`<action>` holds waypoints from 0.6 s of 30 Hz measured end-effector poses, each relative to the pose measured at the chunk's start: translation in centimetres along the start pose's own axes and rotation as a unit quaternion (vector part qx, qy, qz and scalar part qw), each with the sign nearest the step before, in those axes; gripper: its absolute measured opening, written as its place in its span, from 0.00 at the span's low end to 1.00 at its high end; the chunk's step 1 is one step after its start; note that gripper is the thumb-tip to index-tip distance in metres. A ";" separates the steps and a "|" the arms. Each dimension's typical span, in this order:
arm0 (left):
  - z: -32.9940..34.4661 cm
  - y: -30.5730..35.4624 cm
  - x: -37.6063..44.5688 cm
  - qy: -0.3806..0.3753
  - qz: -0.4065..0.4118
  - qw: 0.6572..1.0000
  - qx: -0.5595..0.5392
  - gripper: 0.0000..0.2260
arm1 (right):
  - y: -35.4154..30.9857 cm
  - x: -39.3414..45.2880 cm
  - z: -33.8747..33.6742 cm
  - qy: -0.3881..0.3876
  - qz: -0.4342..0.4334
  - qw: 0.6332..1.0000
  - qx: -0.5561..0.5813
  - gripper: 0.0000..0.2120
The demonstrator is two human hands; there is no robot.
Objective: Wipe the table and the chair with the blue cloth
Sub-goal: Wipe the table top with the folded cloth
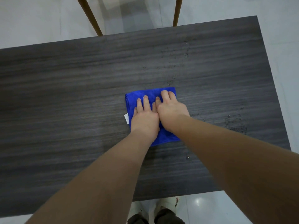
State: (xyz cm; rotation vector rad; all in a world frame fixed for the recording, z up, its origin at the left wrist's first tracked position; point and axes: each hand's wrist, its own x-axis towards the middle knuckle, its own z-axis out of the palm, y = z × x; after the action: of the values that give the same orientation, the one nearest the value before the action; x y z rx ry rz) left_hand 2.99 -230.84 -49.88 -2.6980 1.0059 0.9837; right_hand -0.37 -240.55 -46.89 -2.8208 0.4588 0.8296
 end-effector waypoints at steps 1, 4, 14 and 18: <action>-0.3 -0.1 0.4 -0.002 0.000 1.000 -0.001 0.39 | 0.0 0.4 -0.3 -0.003 0.000 1.000 0.001 0.36; -0.8 -0.4 1.1 -0.005 -0.003 1.000 0.001 0.39 | 0.0 1.2 -1.1 -0.007 0.000 1.000 -0.007 0.34; -2.2 -0.9 2.8 -0.015 -0.003 1.000 -0.002 0.38 | 0.3 3.1 -2.4 0.001 -0.017 1.000 -0.011 0.29; -3.0 -1.3 4.0 -0.019 0.000 1.000 0.008 0.38 | 0.4 4.4 -3.1 0.001 -0.010 1.000 -0.002 0.29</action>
State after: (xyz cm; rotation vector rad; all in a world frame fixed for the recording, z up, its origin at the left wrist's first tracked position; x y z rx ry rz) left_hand 7.76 -232.93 -50.09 -2.6544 1.0034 1.0191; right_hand 4.53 -242.72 -46.77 -2.8243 0.4283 0.8249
